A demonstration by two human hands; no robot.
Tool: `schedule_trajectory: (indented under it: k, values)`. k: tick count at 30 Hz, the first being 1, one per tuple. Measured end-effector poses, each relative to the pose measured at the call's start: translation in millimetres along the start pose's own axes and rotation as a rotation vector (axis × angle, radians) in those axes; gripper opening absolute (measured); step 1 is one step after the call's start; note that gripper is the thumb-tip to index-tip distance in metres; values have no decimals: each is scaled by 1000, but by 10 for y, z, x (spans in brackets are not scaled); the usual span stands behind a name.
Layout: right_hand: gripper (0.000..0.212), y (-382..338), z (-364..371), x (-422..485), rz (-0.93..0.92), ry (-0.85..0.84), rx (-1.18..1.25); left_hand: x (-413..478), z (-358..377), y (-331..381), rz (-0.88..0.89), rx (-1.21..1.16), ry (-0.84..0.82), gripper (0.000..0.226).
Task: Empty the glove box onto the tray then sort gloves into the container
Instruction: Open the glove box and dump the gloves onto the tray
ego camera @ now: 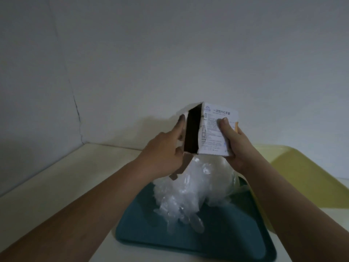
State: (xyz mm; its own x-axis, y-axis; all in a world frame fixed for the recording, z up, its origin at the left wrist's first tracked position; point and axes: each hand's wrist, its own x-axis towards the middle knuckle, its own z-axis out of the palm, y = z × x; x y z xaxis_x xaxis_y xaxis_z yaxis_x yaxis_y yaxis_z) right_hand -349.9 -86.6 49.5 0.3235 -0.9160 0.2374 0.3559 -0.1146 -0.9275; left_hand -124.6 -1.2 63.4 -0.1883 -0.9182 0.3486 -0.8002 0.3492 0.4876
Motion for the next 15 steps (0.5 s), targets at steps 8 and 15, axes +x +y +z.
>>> schedule_trajectory:
  k: [8,15]
  values:
    - [60,9,144,2,-20,-83,-156,274,-246,183,-36,-79,399,27]
    - [64,-86,225,-23,-11,-51,-49,444,-273,327,-230,-730,268,43]
